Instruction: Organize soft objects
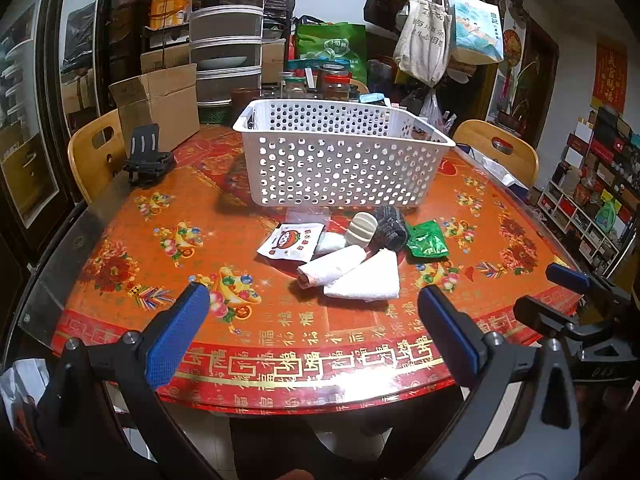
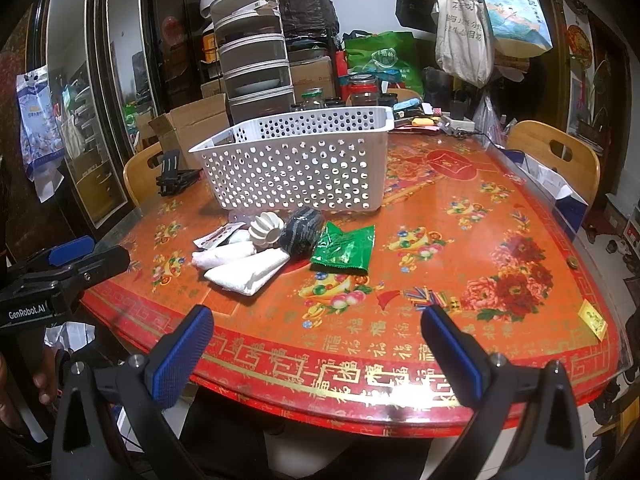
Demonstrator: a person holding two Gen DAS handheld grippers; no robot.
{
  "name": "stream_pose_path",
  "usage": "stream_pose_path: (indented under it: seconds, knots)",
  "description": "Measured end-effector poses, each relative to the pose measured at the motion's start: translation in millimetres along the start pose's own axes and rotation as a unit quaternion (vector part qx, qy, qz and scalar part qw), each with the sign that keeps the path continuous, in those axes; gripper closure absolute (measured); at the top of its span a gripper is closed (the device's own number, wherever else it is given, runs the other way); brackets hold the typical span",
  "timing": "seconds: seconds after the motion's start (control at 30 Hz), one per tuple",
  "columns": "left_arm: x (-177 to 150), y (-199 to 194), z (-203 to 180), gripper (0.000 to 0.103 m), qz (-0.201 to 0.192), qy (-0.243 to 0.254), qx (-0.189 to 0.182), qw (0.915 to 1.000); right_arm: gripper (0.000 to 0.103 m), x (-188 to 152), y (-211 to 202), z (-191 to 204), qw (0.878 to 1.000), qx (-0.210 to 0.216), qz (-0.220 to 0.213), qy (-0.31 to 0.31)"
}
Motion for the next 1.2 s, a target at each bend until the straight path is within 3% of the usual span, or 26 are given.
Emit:
stream_pose_path:
  seconds: [0.7,0.8,0.93,1.1,1.2]
  knots:
    - [-8.1,13.9,4.6,0.0,0.009,-0.006,0.004,0.9999,0.0,-8.4,13.6,2.8,1.0,0.004,0.012,0.001]
    - [-11.0,23.8,11.4,0.0,0.011,-0.019,-0.017,0.9996,0.0,-8.0,22.6,0.8,1.0,0.011,0.01,0.003]
    - [-14.3,45.7,21.0,0.0,0.01,-0.018,-0.01,0.9997,0.0,-6.1,44.9,-9.9,1.0,-0.009,0.007,-0.002]
    - [-19.7,88.5,36.6,0.0,0.055,-0.005,0.015,0.9984,0.0,0.4,75.9,-21.4,0.999,-0.029,0.01,-0.013]
    - [-16.1,110.3,45.8,0.0,0.068,-0.021,0.005,0.9974,0.0,3.4,97.9,-24.1,0.999,-0.027,0.032,-0.012]
Point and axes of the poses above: each gripper's, at about its wrist camera, not at the fingertips, and y roughly the way its jaws point, z to its left, x to its top, the point moved 4 cm from there along y, roughly the way its jaws point, and after that the axes turned 11 degrees about -z, right-handed, at the moved point
